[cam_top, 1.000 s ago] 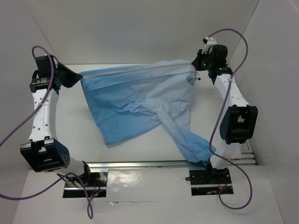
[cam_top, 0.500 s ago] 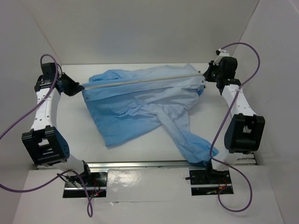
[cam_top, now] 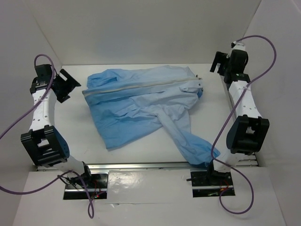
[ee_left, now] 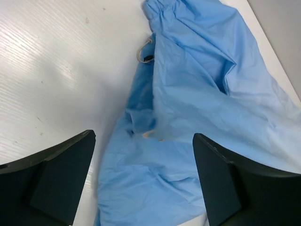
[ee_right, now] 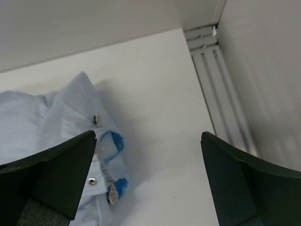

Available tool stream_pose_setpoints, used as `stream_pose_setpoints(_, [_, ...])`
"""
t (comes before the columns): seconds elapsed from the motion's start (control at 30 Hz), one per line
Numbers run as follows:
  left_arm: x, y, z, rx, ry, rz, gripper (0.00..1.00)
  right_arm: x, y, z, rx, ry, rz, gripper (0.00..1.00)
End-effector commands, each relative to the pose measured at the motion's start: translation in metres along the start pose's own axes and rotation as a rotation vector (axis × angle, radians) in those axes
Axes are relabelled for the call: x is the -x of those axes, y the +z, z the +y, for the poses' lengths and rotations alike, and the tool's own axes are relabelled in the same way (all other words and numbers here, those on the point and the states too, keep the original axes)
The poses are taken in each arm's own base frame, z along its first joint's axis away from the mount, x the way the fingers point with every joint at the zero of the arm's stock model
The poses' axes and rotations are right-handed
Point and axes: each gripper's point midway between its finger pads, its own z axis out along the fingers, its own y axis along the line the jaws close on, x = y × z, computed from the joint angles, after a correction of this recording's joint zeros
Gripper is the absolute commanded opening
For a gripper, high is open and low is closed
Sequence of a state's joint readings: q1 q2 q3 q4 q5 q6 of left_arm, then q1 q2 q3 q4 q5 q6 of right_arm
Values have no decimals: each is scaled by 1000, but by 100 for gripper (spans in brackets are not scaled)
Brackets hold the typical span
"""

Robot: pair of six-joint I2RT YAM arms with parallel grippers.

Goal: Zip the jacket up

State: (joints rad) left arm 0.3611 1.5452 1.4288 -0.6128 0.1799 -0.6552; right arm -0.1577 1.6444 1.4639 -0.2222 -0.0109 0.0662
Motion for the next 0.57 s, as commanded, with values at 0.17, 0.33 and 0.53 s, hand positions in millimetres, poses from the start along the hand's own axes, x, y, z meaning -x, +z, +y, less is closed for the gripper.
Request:
stream_pose_setpoints(0.17, [6,-66,-74,-165,241,-171,100,53,-53,24,-54,8,-57,100])
stream_pose_setpoints(0.33, [-24,-102,-109,-299,354,-163,100,18,-70,37,-135,27,-20,100])
stream_pose_setpoints(0.53, [-64,-131,-127,-424,415,-111,100,-33,-78,47,-99,-3,94,100])
